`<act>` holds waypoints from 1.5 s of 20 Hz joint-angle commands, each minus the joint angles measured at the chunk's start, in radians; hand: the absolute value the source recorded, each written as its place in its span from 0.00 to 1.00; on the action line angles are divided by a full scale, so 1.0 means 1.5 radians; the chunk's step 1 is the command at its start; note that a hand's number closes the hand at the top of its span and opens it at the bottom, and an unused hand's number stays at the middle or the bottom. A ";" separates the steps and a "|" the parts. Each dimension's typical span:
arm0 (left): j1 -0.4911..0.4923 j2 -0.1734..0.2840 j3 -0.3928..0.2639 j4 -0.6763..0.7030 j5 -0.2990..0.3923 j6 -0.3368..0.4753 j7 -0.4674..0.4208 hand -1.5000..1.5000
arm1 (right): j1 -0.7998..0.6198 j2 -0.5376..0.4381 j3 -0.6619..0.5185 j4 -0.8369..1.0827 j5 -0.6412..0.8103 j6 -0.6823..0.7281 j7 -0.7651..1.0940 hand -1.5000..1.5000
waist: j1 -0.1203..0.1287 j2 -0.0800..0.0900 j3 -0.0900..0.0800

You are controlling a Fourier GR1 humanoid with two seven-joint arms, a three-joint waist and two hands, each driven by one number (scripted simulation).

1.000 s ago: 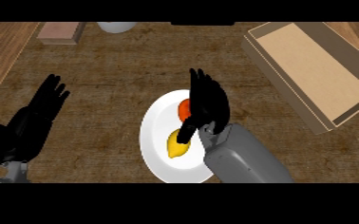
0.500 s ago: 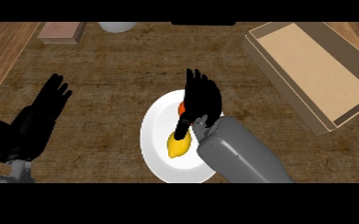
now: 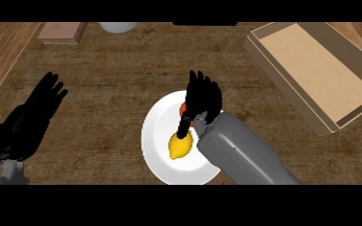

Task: Pick the squash from the plate and place it in the cardboard box

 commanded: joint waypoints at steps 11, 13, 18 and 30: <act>0.030 -0.029 0.020 -0.034 -0.029 -0.007 0.006 0.50 | -0.019 0.008 -0.004 0.072 -0.038 -0.007 0.064 0.00 | 0.000 0.000 0.000; 0.009 -0.006 0.040 -0.005 -0.009 -0.050 0.016 0.50 | -0.023 0.008 0.046 0.093 -0.060 -0.045 0.072 0.00 | 0.003 0.001 0.000; 0.005 -0.045 0.037 0.020 -0.041 -0.033 -0.012 0.50 | -0.015 0.009 0.002 0.121 -0.041 -0.009 0.026 0.00 | -0.002 0.001 0.000; -0.009 -0.046 0.060 -0.030 -0.040 -0.058 0.062 0.50 | -0.029 0.009 0.082 0.188 -0.032 -0.132 -0.047 1.00 | 0.007 0.002 0.000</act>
